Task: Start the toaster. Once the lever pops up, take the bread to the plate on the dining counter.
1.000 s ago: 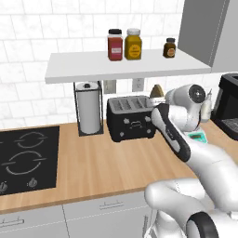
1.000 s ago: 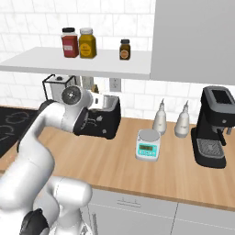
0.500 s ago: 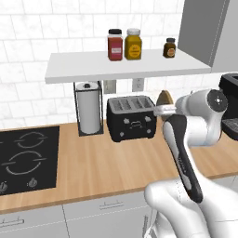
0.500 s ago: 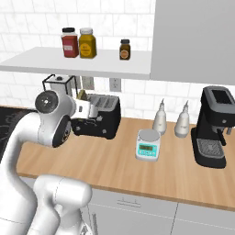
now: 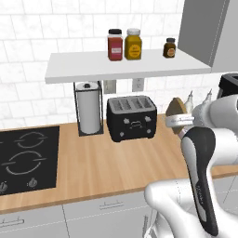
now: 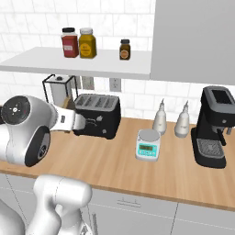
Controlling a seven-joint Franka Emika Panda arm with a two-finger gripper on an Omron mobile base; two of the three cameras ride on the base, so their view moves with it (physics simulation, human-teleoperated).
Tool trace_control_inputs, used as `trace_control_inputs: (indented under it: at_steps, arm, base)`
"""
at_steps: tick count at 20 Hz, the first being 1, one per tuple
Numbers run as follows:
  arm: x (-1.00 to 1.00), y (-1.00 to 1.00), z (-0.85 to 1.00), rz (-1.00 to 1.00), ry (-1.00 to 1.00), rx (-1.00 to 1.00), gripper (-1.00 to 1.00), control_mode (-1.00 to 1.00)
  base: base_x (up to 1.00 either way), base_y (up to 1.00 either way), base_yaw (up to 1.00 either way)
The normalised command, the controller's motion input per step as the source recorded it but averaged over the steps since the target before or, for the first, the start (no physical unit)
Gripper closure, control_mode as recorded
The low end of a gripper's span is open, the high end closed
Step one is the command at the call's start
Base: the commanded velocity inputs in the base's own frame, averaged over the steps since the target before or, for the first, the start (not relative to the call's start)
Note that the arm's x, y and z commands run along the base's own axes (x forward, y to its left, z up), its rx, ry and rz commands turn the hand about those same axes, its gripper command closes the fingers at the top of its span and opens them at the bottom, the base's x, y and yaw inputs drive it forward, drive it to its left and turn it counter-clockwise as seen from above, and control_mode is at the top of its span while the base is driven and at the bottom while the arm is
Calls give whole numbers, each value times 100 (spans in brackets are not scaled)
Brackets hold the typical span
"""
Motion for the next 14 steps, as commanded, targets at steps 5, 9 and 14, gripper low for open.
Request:
trace_control_inputs:
  at_steps: [5,9,14]
  arm:
    - [-36,0,0,0,2,0,100,-100]
    - [0,0,0,0,0,0,100,-100]
    - [0,0,0,0,0,0,100,-100]
  base:
    - [0,0,0]
    - [0,0,0]
    - [0,0,0]
